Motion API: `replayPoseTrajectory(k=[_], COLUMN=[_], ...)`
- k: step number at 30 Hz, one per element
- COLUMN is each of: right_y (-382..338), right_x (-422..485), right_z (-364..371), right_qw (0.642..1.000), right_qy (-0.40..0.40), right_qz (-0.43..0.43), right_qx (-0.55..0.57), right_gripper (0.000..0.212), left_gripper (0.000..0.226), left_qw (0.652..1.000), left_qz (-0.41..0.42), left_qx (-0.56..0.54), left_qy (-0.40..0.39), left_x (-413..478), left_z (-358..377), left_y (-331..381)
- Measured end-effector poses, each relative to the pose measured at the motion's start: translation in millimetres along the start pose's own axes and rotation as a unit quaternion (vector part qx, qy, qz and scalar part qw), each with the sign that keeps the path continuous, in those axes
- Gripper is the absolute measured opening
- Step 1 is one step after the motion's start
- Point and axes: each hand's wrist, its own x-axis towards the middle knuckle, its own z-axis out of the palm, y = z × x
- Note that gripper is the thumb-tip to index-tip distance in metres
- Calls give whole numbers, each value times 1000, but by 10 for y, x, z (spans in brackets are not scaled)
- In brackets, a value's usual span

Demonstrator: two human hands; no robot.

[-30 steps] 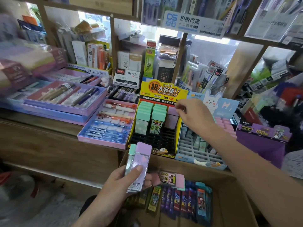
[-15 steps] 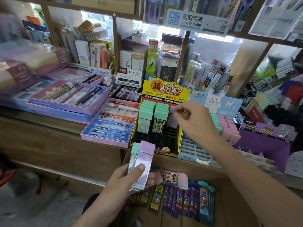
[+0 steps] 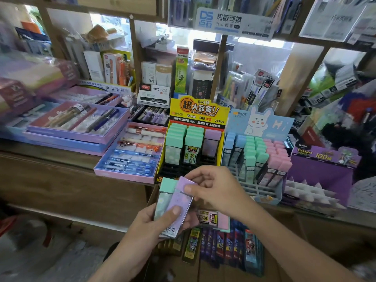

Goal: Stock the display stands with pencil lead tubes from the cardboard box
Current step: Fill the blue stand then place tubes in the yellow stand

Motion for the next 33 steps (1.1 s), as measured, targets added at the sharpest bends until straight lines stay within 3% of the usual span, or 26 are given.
replayPoseTrajectory(k=[6, 12, 18, 26, 33], right_y=[-70, -261, -338, -192, -180], right_x=[35, 196, 438, 635, 633], right_z=[-273, -633, -825, -853, -849], right_qw=[999, 994, 973, 942, 939], right_qy=[48, 110, 189, 209, 182], right_qz=[-8, -20, -67, -92, -101], right_qx=[10, 16, -116, -248, -274], right_gripper=[15, 13, 14, 11, 13], left_gripper=[30, 36, 31, 23, 21], left_qw=[1000, 999, 999, 999, 999], left_qz=[-26, -32, -27, -2, -10], left_qx=[1, 2, 6, 15, 21], left_qy=[8, 41, 39, 45, 33], left_x=[6, 42, 23, 3, 33], left_z=[-15, -42, -50, -30, -81], left_y=[-15, -41, -46, -33, -70])
